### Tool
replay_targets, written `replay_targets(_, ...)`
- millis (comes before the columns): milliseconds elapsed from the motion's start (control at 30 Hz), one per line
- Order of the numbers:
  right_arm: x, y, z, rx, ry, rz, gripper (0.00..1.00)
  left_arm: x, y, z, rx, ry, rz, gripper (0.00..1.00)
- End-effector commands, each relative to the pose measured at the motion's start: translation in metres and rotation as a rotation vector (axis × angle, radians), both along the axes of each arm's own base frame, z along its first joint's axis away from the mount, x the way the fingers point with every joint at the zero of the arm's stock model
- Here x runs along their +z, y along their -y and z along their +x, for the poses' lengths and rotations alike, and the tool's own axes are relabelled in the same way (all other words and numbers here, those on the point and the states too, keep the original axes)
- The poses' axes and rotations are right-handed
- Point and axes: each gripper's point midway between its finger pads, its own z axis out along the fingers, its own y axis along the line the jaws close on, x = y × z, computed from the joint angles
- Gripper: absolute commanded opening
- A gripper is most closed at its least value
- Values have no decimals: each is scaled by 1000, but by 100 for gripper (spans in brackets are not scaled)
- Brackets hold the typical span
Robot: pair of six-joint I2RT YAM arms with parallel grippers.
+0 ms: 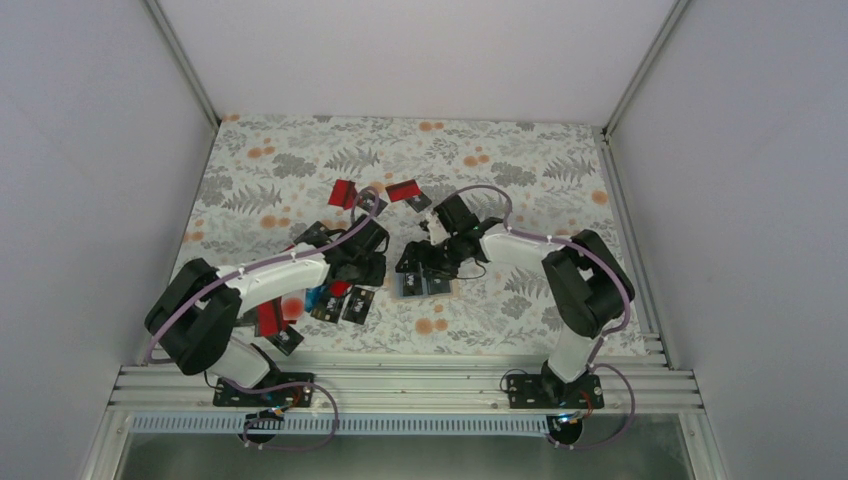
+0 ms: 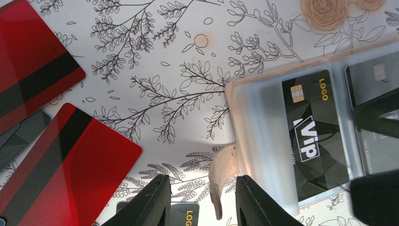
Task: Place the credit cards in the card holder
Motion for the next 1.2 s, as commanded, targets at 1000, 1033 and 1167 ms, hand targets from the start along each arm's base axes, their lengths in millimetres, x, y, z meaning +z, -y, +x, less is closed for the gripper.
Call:
replay_targets(1000,-22,86,6,-84,45,-8,86,-19,9,-6,-33,-29,33,2)
replay_targets(1033,-23,87,8,-87,45,-7,86,-19,9,-6,-34,-29,34,2)
replay_targets(1167,-24,84,8,-82,26,29,84,-20,10,-6,-39,-31,38,2)
